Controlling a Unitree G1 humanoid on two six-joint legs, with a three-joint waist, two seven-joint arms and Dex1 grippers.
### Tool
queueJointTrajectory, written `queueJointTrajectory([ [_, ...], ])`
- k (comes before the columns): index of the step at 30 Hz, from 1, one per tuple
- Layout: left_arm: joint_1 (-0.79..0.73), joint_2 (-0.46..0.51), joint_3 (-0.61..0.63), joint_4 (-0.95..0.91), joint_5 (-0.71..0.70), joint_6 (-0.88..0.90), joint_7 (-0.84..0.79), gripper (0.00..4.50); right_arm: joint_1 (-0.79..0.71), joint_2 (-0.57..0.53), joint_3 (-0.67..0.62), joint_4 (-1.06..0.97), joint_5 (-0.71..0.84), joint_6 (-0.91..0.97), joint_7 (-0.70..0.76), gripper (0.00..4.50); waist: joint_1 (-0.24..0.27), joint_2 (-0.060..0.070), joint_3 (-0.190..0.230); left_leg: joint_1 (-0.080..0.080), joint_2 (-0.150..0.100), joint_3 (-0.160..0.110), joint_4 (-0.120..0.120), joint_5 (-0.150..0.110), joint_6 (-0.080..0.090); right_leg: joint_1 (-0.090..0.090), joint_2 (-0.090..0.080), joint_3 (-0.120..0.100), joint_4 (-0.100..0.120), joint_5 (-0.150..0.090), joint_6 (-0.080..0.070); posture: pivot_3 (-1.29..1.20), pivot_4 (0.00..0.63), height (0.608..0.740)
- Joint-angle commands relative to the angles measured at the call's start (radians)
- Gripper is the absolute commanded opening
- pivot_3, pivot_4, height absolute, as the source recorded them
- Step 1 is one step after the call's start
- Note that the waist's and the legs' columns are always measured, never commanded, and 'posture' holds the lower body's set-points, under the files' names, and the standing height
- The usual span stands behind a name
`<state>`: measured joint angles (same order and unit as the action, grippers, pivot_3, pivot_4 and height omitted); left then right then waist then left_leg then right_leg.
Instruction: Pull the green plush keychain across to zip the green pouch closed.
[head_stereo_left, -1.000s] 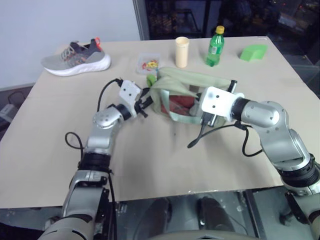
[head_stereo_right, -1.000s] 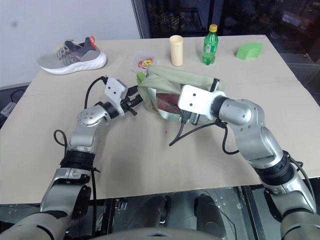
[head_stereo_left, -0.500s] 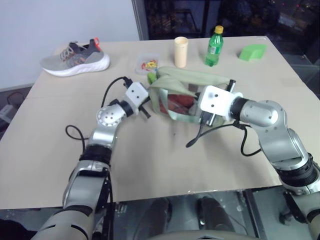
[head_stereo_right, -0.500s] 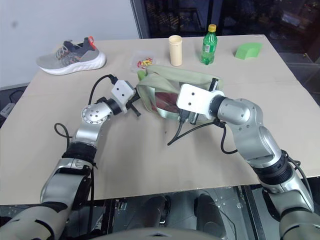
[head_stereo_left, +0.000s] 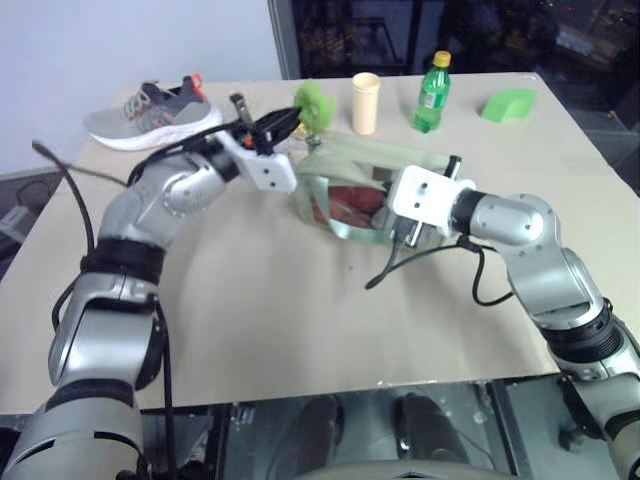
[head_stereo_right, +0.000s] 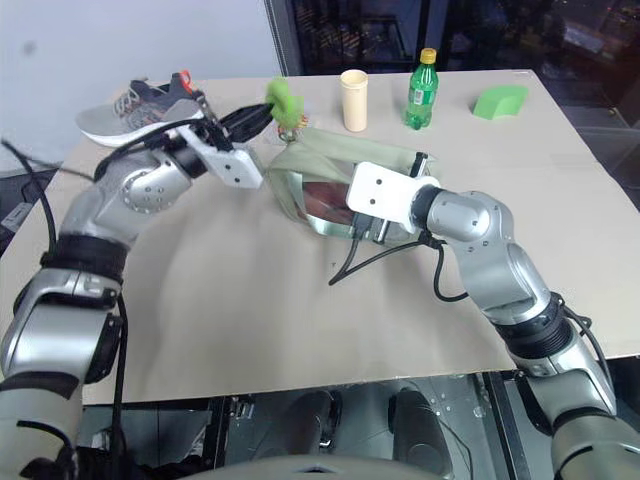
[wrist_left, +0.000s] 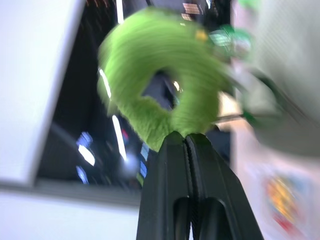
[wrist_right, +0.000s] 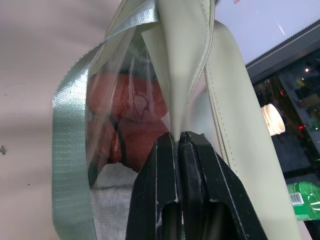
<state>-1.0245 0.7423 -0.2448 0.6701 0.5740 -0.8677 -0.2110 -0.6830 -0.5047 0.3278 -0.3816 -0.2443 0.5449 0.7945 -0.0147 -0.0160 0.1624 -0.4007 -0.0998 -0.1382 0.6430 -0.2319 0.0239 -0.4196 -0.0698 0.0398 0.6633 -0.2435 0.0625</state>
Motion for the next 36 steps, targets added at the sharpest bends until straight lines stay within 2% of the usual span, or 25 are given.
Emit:
queueJointTrajectory([
  [1, -0.094, 0.008, -0.029, 0.066, -0.08, -0.09, -0.129, 0.85, -0.02, 0.016, 0.01, -0.004, 0.009, -0.028, -0.009, 0.0, -0.007, 0.0, 0.0, 0.0, 0.0, 0.0, 0.0, 0.0, 0.0, 0.0, 0.0, 0.0, 0.0, 0.0, 0.0, 0.0, 0.15, 0.74],
  [4, -0.107, 0.007, -0.044, 0.105, -0.155, -0.096, -0.21, 2.29, -0.017, 0.021, 0.011, -0.004, 0.006, -0.029, -0.011, 0.0, -0.024, 0.0, 0.0, 0.0, 0.001, 0.0, 0.0, 0.0, 0.0, -0.001, 0.001, 0.001, 0.001, 0.0, 0.0, 0.0, 0.15, 0.74],
  [5, -0.096, 0.008, -0.032, 0.111, -0.225, -0.068, -0.27, 2.59, -0.015, 0.022, 0.009, -0.007, 0.007, -0.027, -0.012, 0.0, -0.028, 0.0, 0.0, 0.0, 0.001, 0.0, 0.0, 0.0, 0.0, -0.001, 0.001, 0.001, 0.001, 0.0, 0.0, 0.0, 0.15, 0.74],
  [10, 0.053, 0.01, 0.096, 0.016, -0.645, 0.189, -0.58, 2.59, -0.005, 0.022, 0.006, -0.018, 0.009, -0.023, -0.014, 0.0, -0.033, 0.0, 0.0, -0.001, 0.001, 0.001, 0.0, 0.0, 0.0, -0.003, 0.001, 0.002, 0.002, 0.0, 0.0, 0.0, 0.15, 0.74],
  [12, 0.168, 0.016, 0.178, -0.1, -0.849, 0.4, -0.7, 2.59, -0.003, 0.021, 0.005, -0.023, 0.01, -0.023, -0.014, 0.0, -0.035, 0.001, 0.0, -0.001, 0.002, 0.001, 0.001, 0.0, 0.0, -0.003, 0.001, 0.002, 0.002, 0.0, 0.0, 0.0, 0.15, 0.74],
  [14, 0.264, 0.033, 0.243, -0.182, -0.946, 0.515, -0.745, 2.59, -0.001, 0.019, 0.004, -0.026, 0.011, -0.022, -0.014, 0.0, -0.036, 0.001, 0.0, -0.002, 0.002, 0.001, 0.002, 0.0, 0.0, -0.003, 0.0, 0.002, 0.002, 0.0, 0.0, 0.0, 0.15, 0.74],
  [16, 0.393, 0.046, 0.303, -0.306, -1.068, 0.7, -0.771, 2.59, -0.003, 0.017, 0.002, -0.024, 0.015, -0.024, -0.012, 0.0, -0.037, 0.001, 0.0, -0.002, 0.002, 0.0, 0.002, 0.0, 0.0, -0.003, 0.0, 0.002, 0.002, 0.0, 0.0, 0.0, 0.15, 0.74],
  [19, 0.494, 0.013, 0.337, -0.413, -1.12, 0.871, -0.715, 2.59, -0.008, 0.015, 0.003, -0.014, 0.021, -0.033, -0.009, 0.0, -0.029, 0.001, 0.0, -0.002, 0.002, 0.0, 0.002, 0.0, 0.0, -0.003, 0.0, 0.002, 0.003, 0.0, 0.0, 0.0, 0.15, 0.74],
  [21, 0.515, -0.014, 0.332, -0.443, -1.099, 0.926, -0.678, 2.59, -0.009, 0.014, 0.005, -0.009, 0.023, -0.039, -0.008, 0.0, -0.018, 0.001, 0.0, -0.001, 0.002, -0.001, 0.004, 0.0, 0.0, -0.003, 0.0, 0.001, 0.003, 0.0, 0.0, 0.0, 0.15, 0.74],
  [27, 0.483, -0.118, 0.301, -0.441, -1.028, 0.949, -0.647, 2.59, -0.016, 0.012, 0.011, -0.008, 0.027, -0.044, -0.001, 0.0, -0.016, 0.001, 0.0, 0.001, 0.001, -0.001, 0.006, 0.0, 0.0, 0.0, 0.0, 0.001, 0.006, 0.001, 0.001, 0.0, 0.15, 0.74],
  [32, 0.449, -0.148, 0.297, -0.383, -0.979, 0.93, -0.667, 2.59, -0.017, 0.007, 0.007, -0.008, 0.022, -0.044, -0.001, 0.0, -0.02, 0.001, 0.0, 0.001, 0.002, -0.001, 0.006, 0.0, 0.0, 0.0, -0.001, 0.001, 0.007, 0.001, 0.001, 0.0, 0.15, 0.74],
  [33, 0.444, -0.153, 0.299, -0.378, -0.976, 0.927, -0.671, 2.09, -0.017, 0.007, 0.006, -0.008, 0.022, -0.04, -0.002, 0.0, -0.021, 0.001, 0.0, 0.001, 0.002, 0.0, 0.006, 0.0, 0.0, 0.0, -0.001, 0.001, 0.007, 0.001, 0.001, 0.0, 0.15, 0.74],
  [34, 0.443, -0.156, 0.3, -0.377, -0.973, 0.925, -0.675, 1.85, -0.017, 0.008, 0.002, -0.01, 0.021, -0.033, -0.005, 0.0, -0.021, 0.001, 0.0, 0.001, 0.001, 0.0, 0.006, 0.0, 0.0, 0.0, -0.001, 0.001, 0.007, 0.001, 0.001, 0.0, 0.15, 0.74],
  [35, 0.444, -0.158, 0.301, -0.377, -0.969, 0.923, -0.676, 1.36, -0.019, 0.019, -0.015, -0.012, 0.047, -0.005, 0.001, 0.0, -0.02, 0.001, 0.0, 0.001, 0.001, 0.0, 0.006, 0.0, 0.0, 0.0, -0.001, 0.001, 0.007, 0.001, 0.001, 0.0, 0.15, 0.74],
  [36, 0.447, -0.16, 0.303, -0.38, -0.967, 0.923, -0.678, 0.97, -0.021, 0.026, -0.033, -0.024, 0.077, 0.03, 0.016, 0.32, -0.02, 0.001, 0.0, 0.001, 0.001, 0.0, 0.006, 0.0, 0.0, 0.0, -0.001, 0.001, 0.007, 0.001, 0.001, 0.0, 0.15, 0.74],
])
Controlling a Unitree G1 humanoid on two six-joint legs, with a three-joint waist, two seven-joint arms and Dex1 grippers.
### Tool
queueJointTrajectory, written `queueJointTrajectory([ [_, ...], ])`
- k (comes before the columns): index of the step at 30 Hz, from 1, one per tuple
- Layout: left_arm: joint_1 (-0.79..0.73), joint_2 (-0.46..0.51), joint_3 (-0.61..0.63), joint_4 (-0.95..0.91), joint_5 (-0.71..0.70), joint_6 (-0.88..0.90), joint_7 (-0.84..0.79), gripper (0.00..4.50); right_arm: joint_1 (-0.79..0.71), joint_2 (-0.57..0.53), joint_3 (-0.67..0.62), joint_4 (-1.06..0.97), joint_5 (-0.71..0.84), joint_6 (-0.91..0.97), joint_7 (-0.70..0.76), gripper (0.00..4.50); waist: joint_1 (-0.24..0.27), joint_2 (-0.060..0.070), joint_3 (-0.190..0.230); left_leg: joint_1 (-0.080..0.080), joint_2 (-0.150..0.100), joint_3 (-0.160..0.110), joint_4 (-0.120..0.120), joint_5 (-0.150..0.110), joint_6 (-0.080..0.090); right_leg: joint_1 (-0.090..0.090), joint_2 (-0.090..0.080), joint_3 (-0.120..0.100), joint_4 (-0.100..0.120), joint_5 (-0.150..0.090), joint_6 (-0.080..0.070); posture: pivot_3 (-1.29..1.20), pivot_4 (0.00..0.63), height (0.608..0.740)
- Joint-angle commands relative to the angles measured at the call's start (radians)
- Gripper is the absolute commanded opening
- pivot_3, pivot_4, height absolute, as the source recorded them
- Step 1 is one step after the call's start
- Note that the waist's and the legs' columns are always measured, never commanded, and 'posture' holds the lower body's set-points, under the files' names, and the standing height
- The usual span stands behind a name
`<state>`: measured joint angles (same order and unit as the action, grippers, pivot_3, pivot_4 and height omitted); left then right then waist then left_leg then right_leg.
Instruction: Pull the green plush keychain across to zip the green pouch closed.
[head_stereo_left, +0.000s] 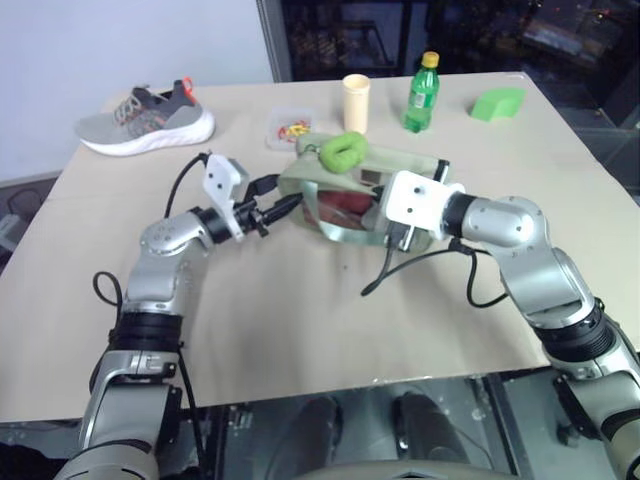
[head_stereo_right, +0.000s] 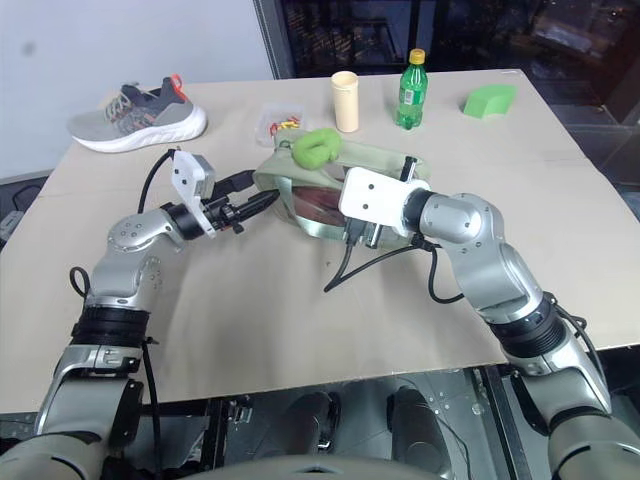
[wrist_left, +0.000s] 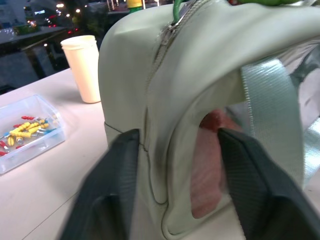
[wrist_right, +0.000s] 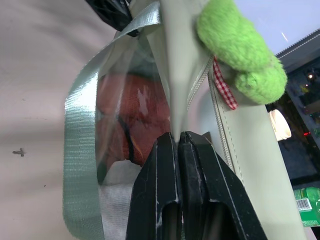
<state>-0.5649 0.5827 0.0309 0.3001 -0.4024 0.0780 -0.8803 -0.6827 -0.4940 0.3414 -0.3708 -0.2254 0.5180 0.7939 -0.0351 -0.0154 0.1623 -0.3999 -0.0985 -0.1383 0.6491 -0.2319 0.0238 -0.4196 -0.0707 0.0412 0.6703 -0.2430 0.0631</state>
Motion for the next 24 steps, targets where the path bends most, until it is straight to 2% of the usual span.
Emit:
queueJointTrajectory([
  [1, -0.009, -0.002, 0.03, -0.012, 0.011, -0.023, -0.009, 0.47, -0.023, 0.015, -0.056, -0.045, 0.078, 0.076, 0.029, 0.67, 0.0, 0.0, 0.0, 0.0, 0.0, 0.0, 0.0, 0.0, 0.0, 0.0, 0.0, 0.0, 0.0, 0.0, 0.0, 0.0, 0.15, 0.74],
  [2, -0.006, -0.004, 0.032, -0.018, 0.014, -0.023, -0.008, 0.09, -0.025, 0.014, -0.069, -0.054, 0.085, 0.081, 0.027, 0.97, 0.001, 0.0, 0.0, 0.0, 0.0, 0.0, 0.0, 0.0, 0.0, 0.0, 0.0, 0.0, 0.0, 0.0, 0.0, 0.0, 0.15, 0.74],
  [5, 0.0, -0.009, 0.038, -0.03, 0.02, -0.021, 0.0, 0.0, -0.04, 0.004, -0.108, -0.064, 0.084, 0.088, -0.011, 2.41, 0.001, 0.0, 0.0, 0.0, 0.0, 0.0, 0.0, 0.0, 0.0, 0.0, 0.0, 0.0, 0.0, 0.0, 0.0, 0.0, 0.15, 0.74],
  [6, 0.002, -0.01, 0.04, -0.036, 0.022, -0.019, 0.002, 0.0, -0.049, -0.009, -0.126, -0.093, 0.122, 0.095, 0.02, 2.81, 0.001, 0.0, 0.0, 0.0, 0.0, 0.0, 0.0, 0.0, 0.0, 0.0, 0.0, 0.0, 0.0, 0.0, 0.0, 0.0, 0.15, 0.74],
  [9, 0.003, -0.016, 0.049, -0.047, 0.029, -0.013, 0.019, 0.0, -0.134, -0.036, -0.13, -0.113, 0.121, 0.083, 0.025, 2.81, -0.001, 0.001, 0.0, 0.0, 0.0, 0.0, 0.0, 0.0, 0.0, 0.0, -0.001, 0.0, 0.0, 0.0, 0.0, 0.0, 0.15, 0.74],
  [12, 0.003, -0.021, 0.052, -0.051, 0.034, -0.012, 0.027, 0.0, -0.202, -0.034, -0.064, -0.036, 0.055, 0.019, -0.021, 2.81, -0.002, 0.0, 0.0, 0.0, 0.001, 0.0, -0.001, 0.0, 0.0, -0.001, 0.0, 0.001, 0.0, 0.0, 0.0, 0.0, 0.15, 0.74],
  [18, 0.003, -0.032, 0.05, -0.057, 0.05, -0.017, 0.037, 0.0, -0.29, 0.061, 0.014, 0.092, 0.042, -0.026, -0.032, 2.81, -0.004, 0.0, 0.0, 0.0, 0.0, 0.002, -0.001, 0.0, 0.0, -0.002, 0.0, 0.002, 0.001, 0.0, 0.0, 0.0, 0.15, 0.74],
  [22, 0.007, -0.038, 0.054, -0.072, 0.065, -0.029, 0.049, 0.0, -0.338, 0.175, 0.016, 0.162, 0.077, 0.049, -0.058, 2.81, -0.005, 0.0, 0.0, -0.001, 0.0, 0.001, -0.001, 0.0, 0.0, -0.002, 0.0, 0.002, 0.001, 0.0, 0.0, 0.0, 0.15, 0.74],
  [24, 0.011, -0.041, 0.056, -0.08, 0.068, -0.028, 0.049, 0.0, -0.357, 0.189, 0.023, 0.207, 0.052, 0.038, -0.076, 2.81, -0.005, 0.0, 0.0, -0.001, 0.0, 0.001, -0.001, 0.0, 0.0, -0.003, 0.0, 0.002, 0.001, 0.0, 0.0, 0.0, 0.15, 0.74],
])
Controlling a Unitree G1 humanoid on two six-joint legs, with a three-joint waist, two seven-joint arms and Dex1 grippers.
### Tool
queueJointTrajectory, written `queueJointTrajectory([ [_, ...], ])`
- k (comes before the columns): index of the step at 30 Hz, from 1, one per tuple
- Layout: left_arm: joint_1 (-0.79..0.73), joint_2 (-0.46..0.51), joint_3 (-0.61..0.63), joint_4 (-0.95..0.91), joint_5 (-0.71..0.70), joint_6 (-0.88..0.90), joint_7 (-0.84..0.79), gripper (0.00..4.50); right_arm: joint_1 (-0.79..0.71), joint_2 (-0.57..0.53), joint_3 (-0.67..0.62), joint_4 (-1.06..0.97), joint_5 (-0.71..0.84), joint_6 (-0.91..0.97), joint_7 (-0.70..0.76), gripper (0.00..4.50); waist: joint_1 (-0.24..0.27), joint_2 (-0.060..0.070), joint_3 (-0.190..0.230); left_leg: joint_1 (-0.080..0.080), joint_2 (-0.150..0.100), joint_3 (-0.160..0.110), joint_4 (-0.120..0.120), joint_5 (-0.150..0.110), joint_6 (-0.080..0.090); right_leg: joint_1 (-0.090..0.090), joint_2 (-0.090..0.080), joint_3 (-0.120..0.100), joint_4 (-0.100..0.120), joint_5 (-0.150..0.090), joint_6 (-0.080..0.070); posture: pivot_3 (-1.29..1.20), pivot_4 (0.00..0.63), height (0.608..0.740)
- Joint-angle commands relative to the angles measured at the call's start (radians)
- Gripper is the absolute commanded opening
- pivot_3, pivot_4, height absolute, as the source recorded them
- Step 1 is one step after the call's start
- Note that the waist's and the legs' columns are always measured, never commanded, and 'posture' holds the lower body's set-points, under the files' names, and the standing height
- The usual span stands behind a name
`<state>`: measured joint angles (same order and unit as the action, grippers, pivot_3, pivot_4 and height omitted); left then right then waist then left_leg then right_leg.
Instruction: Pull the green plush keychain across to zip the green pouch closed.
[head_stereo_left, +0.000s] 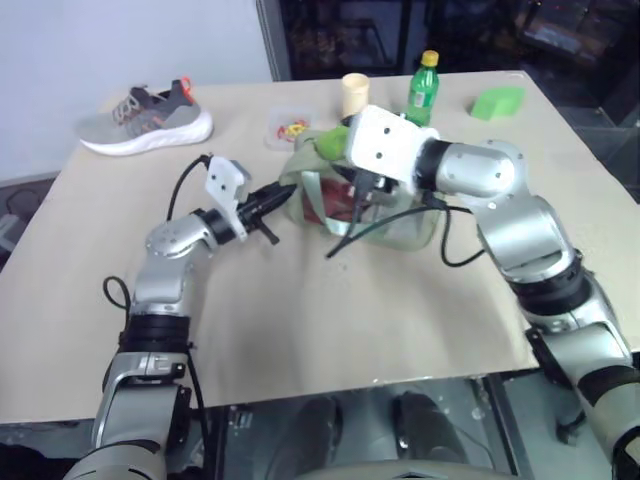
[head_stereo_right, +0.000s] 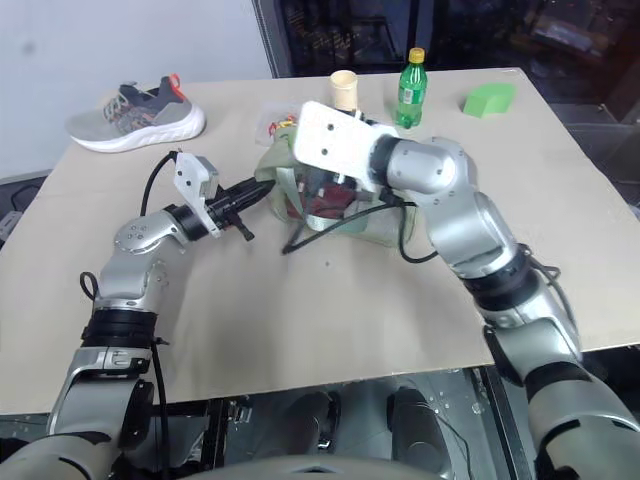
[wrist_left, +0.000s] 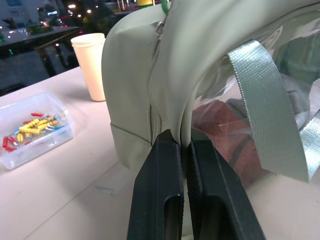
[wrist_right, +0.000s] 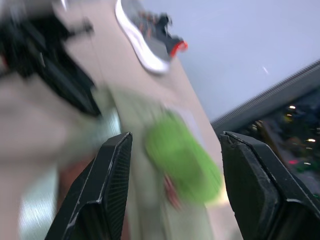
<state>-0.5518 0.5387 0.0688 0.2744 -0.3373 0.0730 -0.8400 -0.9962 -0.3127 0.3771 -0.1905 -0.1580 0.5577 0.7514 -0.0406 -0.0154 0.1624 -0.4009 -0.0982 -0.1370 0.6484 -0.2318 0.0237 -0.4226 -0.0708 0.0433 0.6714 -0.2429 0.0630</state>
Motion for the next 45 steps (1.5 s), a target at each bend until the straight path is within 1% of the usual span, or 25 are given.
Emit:
queueJointTrajectory([
  [1, 0.002, 0.002, 0.018, -0.059, 0.006, -0.023, 0.009, 0.0, -0.051, 0.012, -0.01, 0.049, -0.022, -0.014, -0.038, 2.81, 0.003, 0.0, 0.0, 0.0, 0.0, 0.0, 0.0, 0.0, 0.0, 0.0, 0.0, 0.0, 0.0, 0.0, 0.0, 0.0, 0.15, 0.74],
  [5, 0.014, 0.0, 0.018, -0.075, 0.016, -0.03, 0.011, 0.0, -0.073, 0.049, -0.02, 0.12, -0.003, -0.003, -0.051, 2.81, 0.003, 0.0, 0.0, 0.0, -0.001, 0.0, 0.0, 0.0, 0.0, 0.0, 0.0, -0.001, 0.0, 0.0, 0.0, 0.0, 0.15, 0.74],
  [6, 0.014, -0.001, 0.018, -0.077, 0.017, -0.03, 0.013, 0.0, -0.076, 0.052, -0.017, 0.146, -0.006, -0.007, -0.053, 2.57, 0.002, 0.0, 0.0, 0.0, -0.001, 0.0, 0.0, 0.0, 0.0, 0.0, 0.0, 0.0, 0.0, 0.0, 0.0, 0.0, 0.15, 0.74],
  [8, 0.014, -0.004, 0.018, -0.081, 0.018, -0.031, 0.016, 0.0, -0.077, 0.047, -0.004, 0.184, -0.018, -0.018, -0.047, 1.99, 0.002, 0.0, 0.0, 0.0, -0.001, 0.0, 0.0, 0.0, 0.0, 0.0, 0.0, 0.0, 0.0, 0.0, 0.0, 0.0, 0.15, 0.74],
  [9, 0.015, -0.005, 0.018, -0.082, 0.019, -0.031, 0.017, 0.0, -0.077, 0.045, 0.0, 0.192, -0.021, -0.019, -0.043, 1.59, 0.002, 0.0, 0.0, 0.0, 0.0, 0.0, 0.0, 0.0, 0.0, 0.0, 0.0, 0.0, 0.0, 0.0, 0.0, 0.0, 0.15, 0.74],
  [11, 0.018, -0.007, 0.02, -0.088, 0.019, -0.033, 0.02, 0.0, -0.072, 0.046, -0.001, 0.19, -0.012, 0.004, -0.031, 0.49, 0.001, 0.0, 0.0, 0.0, -0.001, 0.0, 0.0, 0.0, 0.0, 0.0, 0.0, 0.0, 0.0, 0.0, 0.0, 0.0, 0.15, 0.74],
  [12, 0.02, -0.008, 0.021, -0.09, 0.019, -0.034, 0.021, 0.0, -0.071, 0.048, -0.002, 0.187, -0.009, 0.012, -0.028, 0.09, 0.001, 0.0, 0.0, 0.0, -0.001, 0.0, 0.0, 0.0, 0.0, 0.0, 0.0, 0.0, 0.0, 0.0, 0.0, 0.0, 0.15, 0.74],
  [15, 0.027, -0.008, 0.023, -0.094, 0.019, -0.033, 0.027, 0.0, -0.071, 0.045, -0.015, 0.18, -0.005, 0.023, -0.029, 0.04, 0.001, 0.0, 0.0, 0.0, -0.001, 0.0, 0.0, 0.0, 0.0, 0.0, 0.0, 0.0, 0.0, 0.0, 0.0, 0.0, 0.15, 0.74],
  [18, 0.04, -0.007, 0.027, -0.095, 0.025, -0.037, 0.035, 0.0, -0.081, 0.024, -0.04, 0.17, -0.012, -0.013, -0.046, 0.04, 0.001, 0.0, 0.0, 0.0, -0.001, 0.0, 0.0, 0.0, 0.0, 0.0, 0.0, 0.0, 0.0, 0.0, 0.0, 0.0, 0.15, 0.74],
  [22, 0.073, 0.004, 0.032, -0.088, 0.044, -0.036, 0.062, 0.0, -0.116, -0.045, -0.056, 0.166, -0.089, -0.115, -0.116, 0.04, 0.002, 0.0, 0.0, 0.0, -0.001, 0.0, 0.0, 0.0, 0.0, 0.0, 0.0, 0.0, 0.0, 0.0, 0.0, 0.0, 0.15, 0.74],
  [28, 0.114, 0.002, 0.043, -0.1, 0.063, -0.029, 0.124, 0.0, -0.112, -0.109, -0.085, 0.139, -0.145, -0.171, -0.176, 0.04, -0.001, 0.0, 0.0, 0.0, 0.0, 0.0, -0.001, 0.0, 0.0, -0.001, 0.0, 0.0, 0.0, 0.0, 0.0, 0.0, 0.15, 0.74],
  [31, 0.128, -0.005, 0.047, -0.115, 0.061, -0.015, 0.157, 0.0, -0.09, -0.124, -0.094, 0.118, -0.148, -0.162, -0.184, 0.04, -0.001, 0.0, 0.0, 0.0, 0.0, 0.0, -0.001, 0.0, 0.0, -0.001, 0.0, 0.0, 0.0, 0.0, 0.0, 0.0, 0.15, 0.74],
  [37, 0.147, -0.009, 0.074, -0.112, 0.06, 0.007, 0.236, 0.0, -0.029, -0.228, -0.14, 0.125, -0.192, -0.183, -0.244, 0.04, 0.004, 0.0, 0.0, 0.0, 0.0, 0.001, -0.001, 0.0, 0.0, -0.001, 0.0, 0.0, 0.0, 0.0, 0.0, 0.0, 0.15, 0.74],
  [40, 0.157, -0.015, 0.091, -0.114, 0.043, 0.024, 0.251, 0.0, 0.041, -0.271, -0.189, 0.131, -0.202, -0.184, -0.291, 0.04, 0.002, 0.0, 0.0, 0.0, 0.0, 0.001, -0.001, 0.0, 0.0, -0.001, 0.0, 0.001, 0.0, 0.0, 0.0, 0.0, 0.15, 0.74],
  [45, 0.176, -0.015, 0.102, -0.122, 0.029, 0.042, 0.258, 0.0, 0.144, -0.291, -0.227, 0.243, -0.203, -0.221, -0.372, 0.04, -0.002, 0.0, 0.0, 0.002, 0.001, 0.003, -0.002, 0.0, 0.0, 0.0, 0.0, 0.003, 0.0, 0.0, 0.0, 0.0, 0.15, 0.74],
])
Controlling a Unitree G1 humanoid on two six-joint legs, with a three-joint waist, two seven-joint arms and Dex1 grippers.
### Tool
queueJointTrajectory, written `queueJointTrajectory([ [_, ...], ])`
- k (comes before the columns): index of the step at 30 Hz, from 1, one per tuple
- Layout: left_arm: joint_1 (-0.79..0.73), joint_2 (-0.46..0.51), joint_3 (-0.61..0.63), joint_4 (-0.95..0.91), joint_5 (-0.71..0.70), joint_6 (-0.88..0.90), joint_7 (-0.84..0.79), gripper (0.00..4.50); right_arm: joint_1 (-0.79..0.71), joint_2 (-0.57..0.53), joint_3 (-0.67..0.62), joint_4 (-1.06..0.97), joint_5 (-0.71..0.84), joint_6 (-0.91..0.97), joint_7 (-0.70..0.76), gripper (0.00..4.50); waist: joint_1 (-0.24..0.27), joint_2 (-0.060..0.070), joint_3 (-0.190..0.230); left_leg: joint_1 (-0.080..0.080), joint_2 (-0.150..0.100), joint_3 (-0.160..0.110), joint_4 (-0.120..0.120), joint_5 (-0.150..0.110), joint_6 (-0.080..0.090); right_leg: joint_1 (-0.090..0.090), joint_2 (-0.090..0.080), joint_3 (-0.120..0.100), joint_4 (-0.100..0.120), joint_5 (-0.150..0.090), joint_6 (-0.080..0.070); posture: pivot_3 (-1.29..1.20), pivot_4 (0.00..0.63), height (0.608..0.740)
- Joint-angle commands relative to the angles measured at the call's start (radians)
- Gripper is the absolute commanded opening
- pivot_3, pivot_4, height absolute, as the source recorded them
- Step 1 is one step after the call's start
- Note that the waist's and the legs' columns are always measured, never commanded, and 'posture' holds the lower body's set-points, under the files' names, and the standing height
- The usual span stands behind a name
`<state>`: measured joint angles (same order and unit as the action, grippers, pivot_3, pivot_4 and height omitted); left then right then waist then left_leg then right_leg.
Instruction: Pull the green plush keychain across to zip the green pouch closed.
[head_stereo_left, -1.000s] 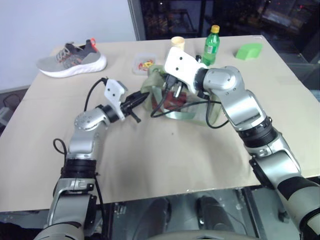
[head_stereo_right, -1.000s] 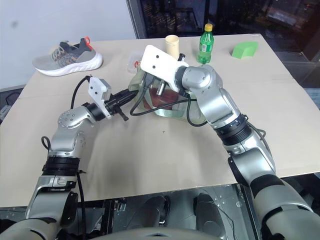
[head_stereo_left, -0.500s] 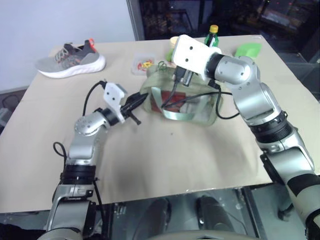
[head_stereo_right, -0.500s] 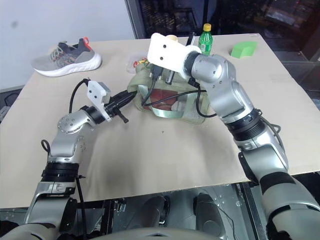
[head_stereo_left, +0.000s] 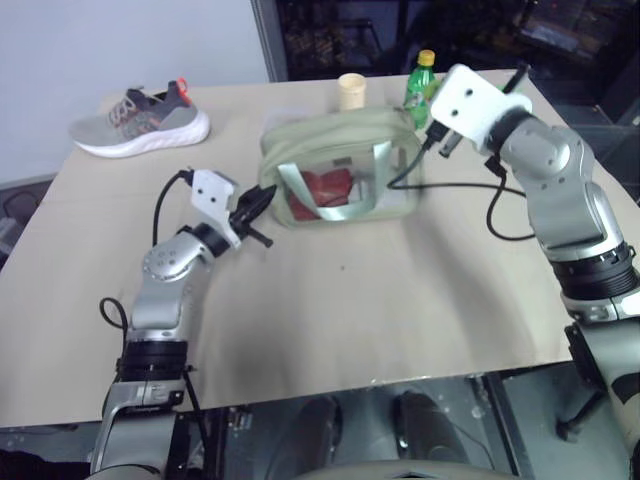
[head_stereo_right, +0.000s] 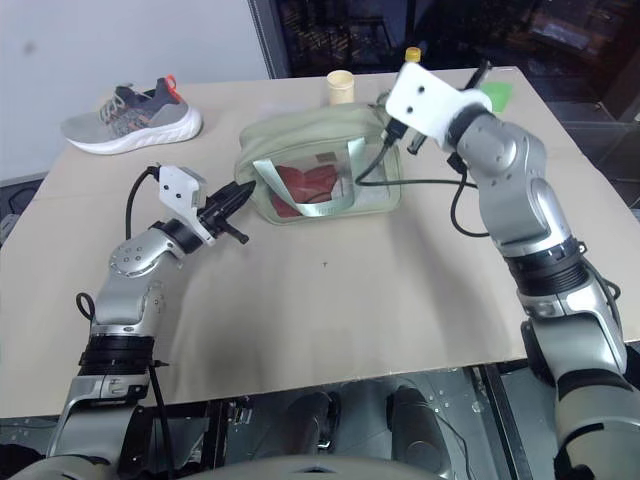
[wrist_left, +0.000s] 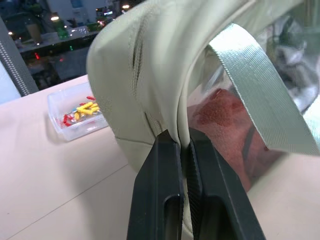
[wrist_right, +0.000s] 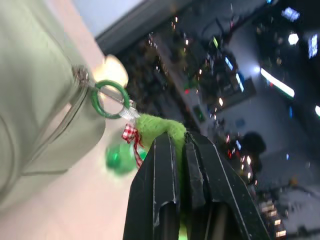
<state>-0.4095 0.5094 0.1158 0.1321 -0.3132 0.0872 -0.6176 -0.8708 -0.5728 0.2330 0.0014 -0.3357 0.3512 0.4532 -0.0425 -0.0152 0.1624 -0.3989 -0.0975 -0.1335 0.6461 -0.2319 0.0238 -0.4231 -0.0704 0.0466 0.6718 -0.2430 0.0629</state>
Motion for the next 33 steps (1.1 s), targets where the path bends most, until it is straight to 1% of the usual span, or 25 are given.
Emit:
queueJointTrajectory([
  [1, 0.034, 0.013, 0.059, 0.021, 0.004, 0.031, 0.044, 0.0, 0.042, -0.03, -0.079, 0.087, -0.025, -0.033, -0.09, 0.04, 0.0, 0.0, 0.0, 0.0, 0.0, 0.0, 0.0, 0.0, 0.0, 0.0, 0.0, 0.0, 0.0, 0.0, 0.0, 0.0, 0.15, 0.74],
  [7, 0.029, 0.004, 0.074, 0.006, -0.004, 0.054, 0.091, 0.0, 0.208, -0.014, -0.033, 0.27, -0.04, -0.102, -0.153, 0.04, 0.0, 0.0, 0.0, 0.001, 0.0, 0.001, 0.0, 0.0, 0.0, 0.001, 0.0, 0.001, 0.0, 0.0, 0.0, 0.0, 0.15, 0.74],
  [10, 0.038, -0.003, 0.08, -0.017, -0.011, 0.071, 0.1, 0.0, 0.252, -0.017, 0.0, 0.332, -0.069, -0.139, -0.167, 0.04, -0.004, 0.001, -0.001, 0.003, 0.001, 0.004, 0.0, 0.0, 0.0, 0.0, 0.001, 0.004, 0.002, 0.0, 0.0, 0.0, 0.15, 0.74],
  [13, 0.047, -0.002, 0.08, -0.034, -0.012, 0.083, 0.102, 0.0, 0.26, -0.022, 0.064, 0.424, -0.115, -0.201, -0.177, 0.04, -0.003, 0.001, -0.001, 0.006, 0.001, 0.006, 0.0, 0.0, 0.0, 0.002, 0.002, 0.006, 0.004, 0.0, 0.0, 0.0, 0.15, 0.74],
  [15, 0.048, -0.003, 0.079, -0.039, -0.014, 0.09, 0.104, 0.0, 0.256, -0.019, 0.105, 0.478, -0.142, -0.251, -0.174, 0.04, -0.003, 0.0, -0.001, 0.014, 0.002, 0.006, -0.001, -0.003, 0.005, 0.01, 0.003, 0.006, 0.004, 0.0, 0.0, 0.0, 0.15, 0.74],
  [17, 0.047, -0.005, 0.078, -0.048, -0.016, 0.096, 0.105, 0.0, 0.254, -0.015, 0.135, 0.503, -0.16, -0.3, -0.168, 0.04, -0.003, 0.0, -0.001, 0.02, 0.004, 0.007, -0.002, -0.003, 0.005, 0.016, 0.006, 0.006, 0.002, 0.0, 0.0, 0.0, 0.15, 0.74],
  [24, 0.066, -0.017, 0.076, -0.087, -0.035, 0.113, 0.11, 0.0, 0.246, -0.004, 0.16, 0.497, -0.184, -0.366, -0.142, 0.04, -0.004, 0.0, -0.001, 0.021, 0.008, 0.009, -0.002, -0.002, 0.004, 0.016, 0.008, 0.007, 0.001, 0.0, 0.0, 0.0, 0.15, 0.74],
  [26, 0.082, -0.026, 0.076, -0.124, -0.061, 0.123, 0.099, 0.0, 0.251, 0.022, 0.108, 0.464, -0.114, -0.365, -0.124, 0.04, -0.004, 0.0, -0.001, 0.021, 0.008, 0.009, -0.002, -0.003, 0.004, 0.016, 0.008, 0.008, 0.001, 0.0, 0.0, 0.0, 0.15, 0.74],
  [30, 0.137, -0.018, 0.093, -0.222, -0.122, 0.145, 0.057, 0.0, 0.28, 0.069, -0.03, 0.253, 0.114, -0.247, 0.029, 0.04, -0.003, 0.0, -0.001, 0.019, 0.009, 0.01, -0.003, -0.003, 0.004, 0.014, 0.009, 0.009, 0.0, 0.0, 0.0, 0.0, 0.15, 0.74],
  [31, 0.15, -0.016, 0.102, -0.248, -0.144, 0.158, 0.046, 0.72, 0.292, 0.072, -0.059, 0.192, 0.163, -0.203, 0.065, 0.76, -0.001, 0.0, 0.0, 0.017, 0.009, 0.01, -0.003, -0.003, 0.004, 0.013, 0.009, 0.008, 0.0, 0.0, 0.0, 0.0, 0.15, 0.74],
  [32, 0.164, -0.015, 0.109, -0.275, -0.167, 0.173, 0.036, 1.08, 0.307, 0.07, -0.081, 0.136, 0.206, -0.165, 0.1, 1.12, 0.001, 0.0, 0.0, 0.016, 0.009, 0.009, -0.003, -0.003, 0.004, 0.011, 0.008, 0.008, 0.0, 0.0, 0.0, 0.0, 0.15, 0.74],
  [33, 0.177, -0.013, 0.114, -0.301, -0.187, 0.192, 0.029, 1.57, 0.322, 0.062, -0.099, 0.084, 0.238, -0.132, 0.13, 1.62, 0.004, 0.0, 0.0, 0.014, 0.009, 0.009, -0.003, -0.003, 0.004, 0.01, 0.008, 0.008, -0.001, 0.0, 0.0, 0.0, 0.15, 0.74],
])
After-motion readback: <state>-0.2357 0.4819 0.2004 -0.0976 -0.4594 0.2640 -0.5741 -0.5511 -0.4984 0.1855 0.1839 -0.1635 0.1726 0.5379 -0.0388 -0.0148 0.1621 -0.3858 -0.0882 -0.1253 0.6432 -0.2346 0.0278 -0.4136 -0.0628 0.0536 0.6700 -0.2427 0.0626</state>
